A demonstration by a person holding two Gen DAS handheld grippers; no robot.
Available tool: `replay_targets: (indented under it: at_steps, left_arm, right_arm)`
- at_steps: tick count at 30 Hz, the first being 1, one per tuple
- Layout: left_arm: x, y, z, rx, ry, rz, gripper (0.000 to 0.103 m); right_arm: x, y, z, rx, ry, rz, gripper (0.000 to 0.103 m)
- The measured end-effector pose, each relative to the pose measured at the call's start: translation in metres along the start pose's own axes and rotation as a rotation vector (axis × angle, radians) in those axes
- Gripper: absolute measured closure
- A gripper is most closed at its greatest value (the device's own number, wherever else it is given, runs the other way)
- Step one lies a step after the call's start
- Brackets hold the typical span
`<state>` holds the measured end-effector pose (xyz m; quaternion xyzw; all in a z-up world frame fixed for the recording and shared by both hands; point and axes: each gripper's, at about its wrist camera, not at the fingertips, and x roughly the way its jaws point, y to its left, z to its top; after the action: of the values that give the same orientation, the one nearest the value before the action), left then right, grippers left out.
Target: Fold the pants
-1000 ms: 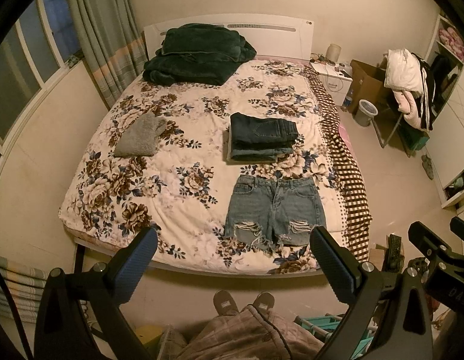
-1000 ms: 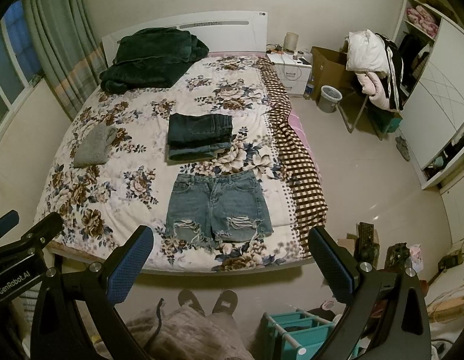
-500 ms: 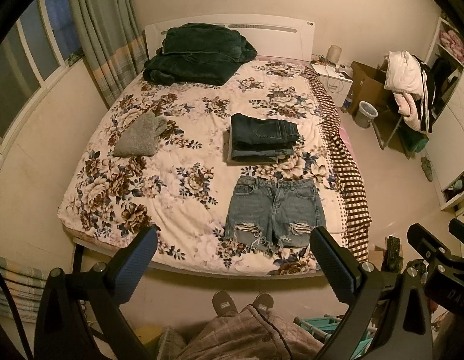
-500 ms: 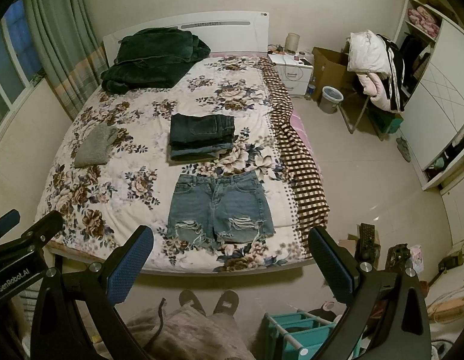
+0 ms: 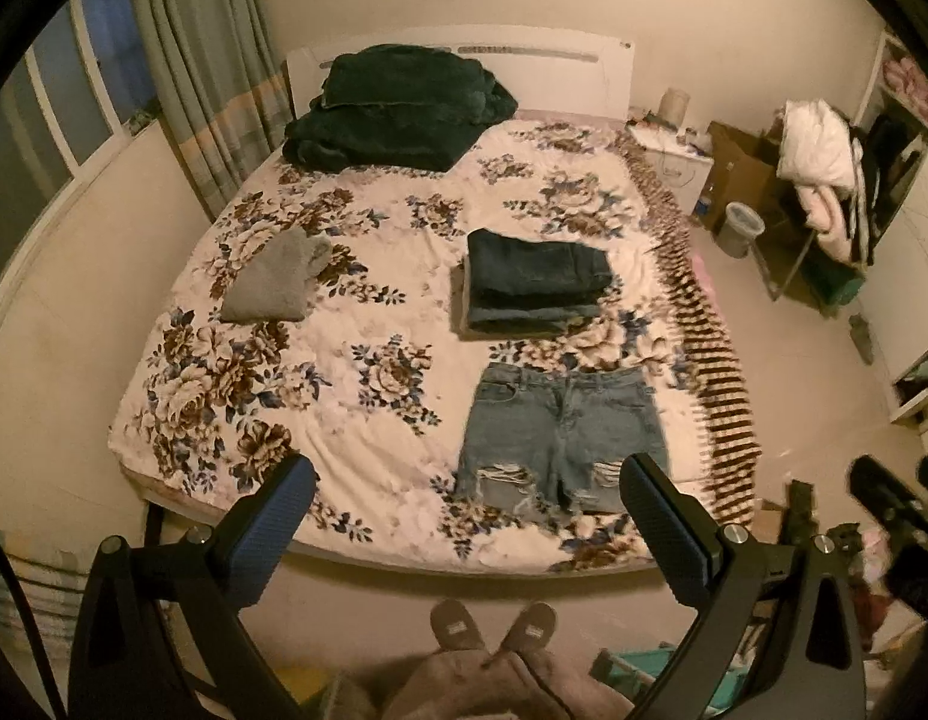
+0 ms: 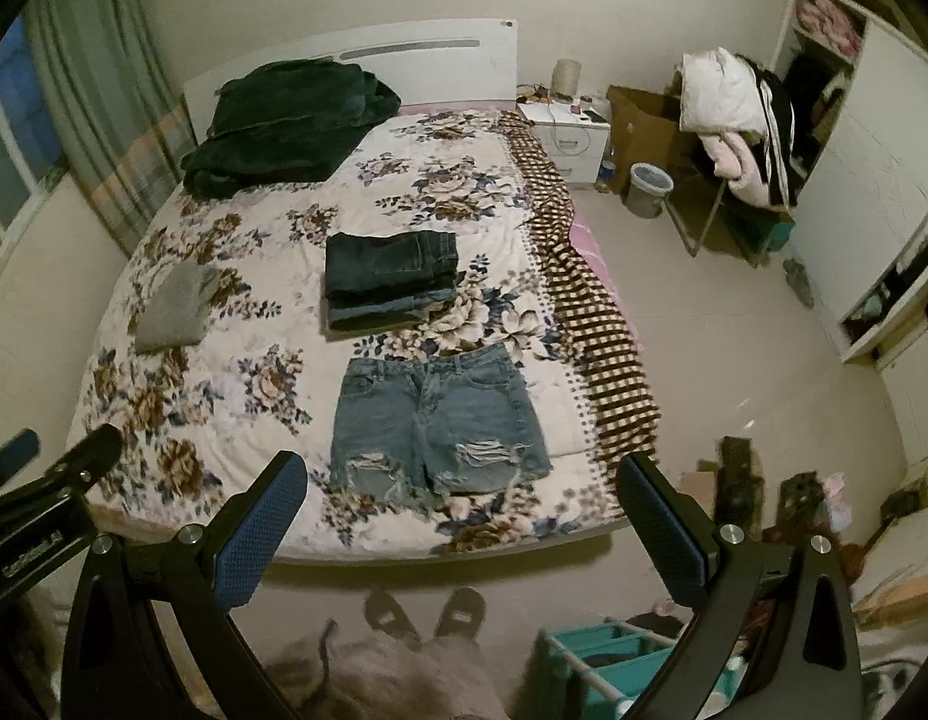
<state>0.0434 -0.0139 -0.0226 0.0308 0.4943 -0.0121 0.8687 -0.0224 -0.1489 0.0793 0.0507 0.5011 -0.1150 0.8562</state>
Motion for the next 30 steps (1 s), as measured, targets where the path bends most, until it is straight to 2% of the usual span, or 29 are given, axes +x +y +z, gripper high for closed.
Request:
replay_targets:
  at_steps: [4, 8, 12, 16, 18, 22, 26, 30]
  left_arm:
    - [0.068, 0.001, 0.003, 0.020, 0.046, 0.003, 0.000]
    - [0.145, -0.014, 0.005, 0.029, 0.131, 0.032, 0.000]
    - [0.210, -0.032, 0.002, 0.032, 0.193, 0.074, 0.000]
    - [0.275, -0.055, -0.003, 0.038, 0.261, 0.122, 0.000]
    - [0.309, -0.071, -0.006, 0.035, 0.295, 0.145, 0.000]
    - [0.368, -0.105, -0.010, 0.031, 0.341, 0.165, 0.000]
    - [0.435, -0.152, -0.024, 0.029, 0.408, 0.145, 0.000]
    - [0.487, -0.212, -0.053, 0.083, 0.446, 0.125, 0.000]
  right_arm:
    - [0.055, -0.006, 0.006, 0.041, 0.004, -0.022, 0.000]
    - [0.130, -0.015, 0.012, 0.052, 0.036, -0.050, 0.000]
    - [0.223, -0.034, 0.015, 0.058, 0.132, -0.034, 0.000]
    - [0.320, -0.058, 0.016, 0.046, 0.229, 0.019, 0.000]
    - [0.378, -0.073, 0.018, 0.038, 0.297, 0.047, 0.000]
    - [0.471, -0.100, 0.023, -0.014, 0.378, 0.080, 0.000]
    - [0.556, -0.136, 0.023, -0.046, 0.468, 0.132, 0.000]
    - [0.635, -0.183, 0.024, -0.044, 0.563, 0.186, 0.001]
